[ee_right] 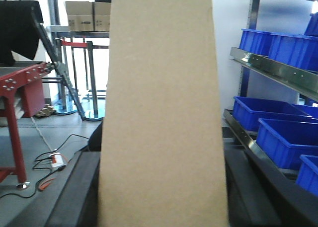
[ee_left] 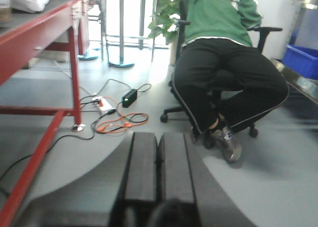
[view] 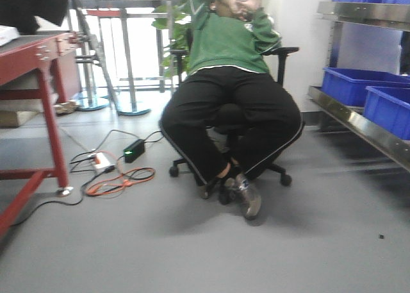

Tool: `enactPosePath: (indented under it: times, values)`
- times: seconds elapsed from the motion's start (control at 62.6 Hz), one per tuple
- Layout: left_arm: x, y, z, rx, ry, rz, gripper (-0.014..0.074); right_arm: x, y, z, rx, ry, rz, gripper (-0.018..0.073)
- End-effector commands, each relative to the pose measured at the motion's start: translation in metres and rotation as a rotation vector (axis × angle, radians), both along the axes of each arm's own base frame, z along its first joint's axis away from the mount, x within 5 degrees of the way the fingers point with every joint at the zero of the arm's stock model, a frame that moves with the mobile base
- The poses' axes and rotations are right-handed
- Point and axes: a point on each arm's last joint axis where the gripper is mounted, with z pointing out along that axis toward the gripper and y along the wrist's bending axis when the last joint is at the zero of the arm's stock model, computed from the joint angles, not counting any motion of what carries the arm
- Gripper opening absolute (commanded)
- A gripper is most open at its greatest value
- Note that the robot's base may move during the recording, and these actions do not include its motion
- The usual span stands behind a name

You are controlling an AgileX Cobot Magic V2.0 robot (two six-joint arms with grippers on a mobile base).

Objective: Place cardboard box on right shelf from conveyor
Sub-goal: 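Drive the base past the red workbench to the steel shelf rack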

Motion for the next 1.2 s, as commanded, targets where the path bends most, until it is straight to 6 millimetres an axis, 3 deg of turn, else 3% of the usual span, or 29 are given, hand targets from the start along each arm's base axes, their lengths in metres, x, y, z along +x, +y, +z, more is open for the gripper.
enactPosePath:
  times: [0.0, 1.183]
  values:
    - [-0.0008, 0.0006, 0.0089, -0.016, -0.093, 0.006, -0.0119, -0.0029, 0.0003, 0.0187, -0.016, -0.129, -0.001, 0.0281]
    - [-0.0008, 0.0006, 0.0089, -0.016, -0.093, 0.006, -0.0119, -0.0029, 0.0003, 0.0187, -0.016, -0.129, -0.001, 0.0281]
